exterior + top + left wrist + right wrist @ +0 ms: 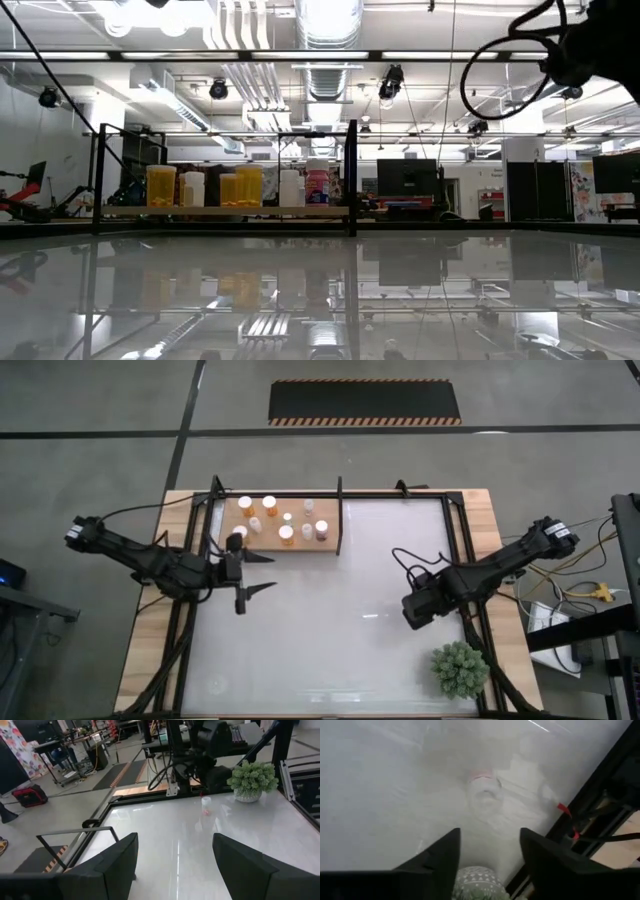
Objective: Pick and place medicine bottles onto shelf by color
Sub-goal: Put the small transparent pill bottle on the shelf
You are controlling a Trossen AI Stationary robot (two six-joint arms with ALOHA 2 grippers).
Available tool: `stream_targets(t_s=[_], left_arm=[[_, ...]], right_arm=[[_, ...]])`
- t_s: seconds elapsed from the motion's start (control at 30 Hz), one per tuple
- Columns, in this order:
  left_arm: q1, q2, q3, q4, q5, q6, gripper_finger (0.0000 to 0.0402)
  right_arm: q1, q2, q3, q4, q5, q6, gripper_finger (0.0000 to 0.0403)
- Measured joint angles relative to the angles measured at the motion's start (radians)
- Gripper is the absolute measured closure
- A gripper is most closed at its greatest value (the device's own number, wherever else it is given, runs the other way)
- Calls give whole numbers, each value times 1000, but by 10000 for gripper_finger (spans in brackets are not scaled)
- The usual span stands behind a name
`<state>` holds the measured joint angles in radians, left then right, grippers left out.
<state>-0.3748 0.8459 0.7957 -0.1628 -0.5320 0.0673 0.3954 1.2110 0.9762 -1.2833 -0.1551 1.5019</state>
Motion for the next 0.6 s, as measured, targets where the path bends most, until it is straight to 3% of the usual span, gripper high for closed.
stream_targets(t_s=[0.13,0.3,0.6], left_arm=[[0,-33,-16,-24,-2,-1,162],[0,-61,-54,-26,-2,0,162],[0,-131,-89,-38,-3,31,162]], right_arm=[[-1,0,-45,61,19,64,160],[-1,0,-108,158,26,125,126],[-1,2,-172,241,26,202,129]])
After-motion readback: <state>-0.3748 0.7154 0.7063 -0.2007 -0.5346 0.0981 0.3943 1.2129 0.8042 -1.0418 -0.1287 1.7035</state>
